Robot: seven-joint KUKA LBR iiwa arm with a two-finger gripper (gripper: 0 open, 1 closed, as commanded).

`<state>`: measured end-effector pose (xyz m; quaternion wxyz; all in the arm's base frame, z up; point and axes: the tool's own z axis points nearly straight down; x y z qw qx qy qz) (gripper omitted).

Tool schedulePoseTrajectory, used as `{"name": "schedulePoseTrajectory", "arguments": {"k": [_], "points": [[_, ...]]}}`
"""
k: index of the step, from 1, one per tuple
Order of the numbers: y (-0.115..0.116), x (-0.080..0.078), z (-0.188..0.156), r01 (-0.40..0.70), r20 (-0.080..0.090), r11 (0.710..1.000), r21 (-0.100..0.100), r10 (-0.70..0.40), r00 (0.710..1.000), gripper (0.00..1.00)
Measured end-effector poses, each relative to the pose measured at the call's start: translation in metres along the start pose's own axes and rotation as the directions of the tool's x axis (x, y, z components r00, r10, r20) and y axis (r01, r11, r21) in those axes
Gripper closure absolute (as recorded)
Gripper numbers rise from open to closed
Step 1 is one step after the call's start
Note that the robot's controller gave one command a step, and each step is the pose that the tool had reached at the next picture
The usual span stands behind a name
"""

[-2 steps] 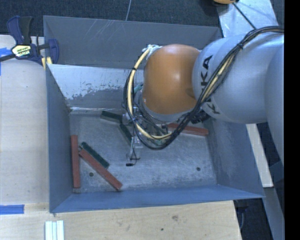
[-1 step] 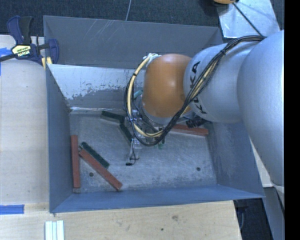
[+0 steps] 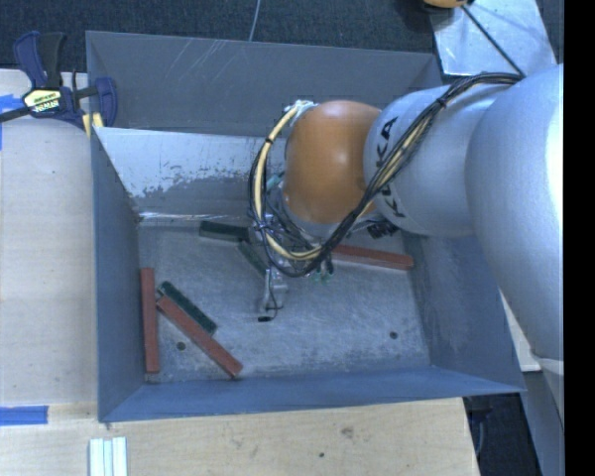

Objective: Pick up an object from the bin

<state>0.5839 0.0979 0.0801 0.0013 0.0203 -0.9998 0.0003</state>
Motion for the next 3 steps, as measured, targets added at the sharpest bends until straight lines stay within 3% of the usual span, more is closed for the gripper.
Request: {"name": "schedulePoseTrajectory", "arguments": {"k": [1,2,3], "points": [[-0.001,-0.006,0.008,0.324,0.006,0.946,0.000,-0.324,0.946,1.00],[-0.001,-0.006,0.008,0.324,0.006,0.946,0.000,-0.324,0.946,1.00],[0.014,-0.006,-0.197,0.274,0.004,0.962,0.000,-0.274,0.962,1.00]]}}
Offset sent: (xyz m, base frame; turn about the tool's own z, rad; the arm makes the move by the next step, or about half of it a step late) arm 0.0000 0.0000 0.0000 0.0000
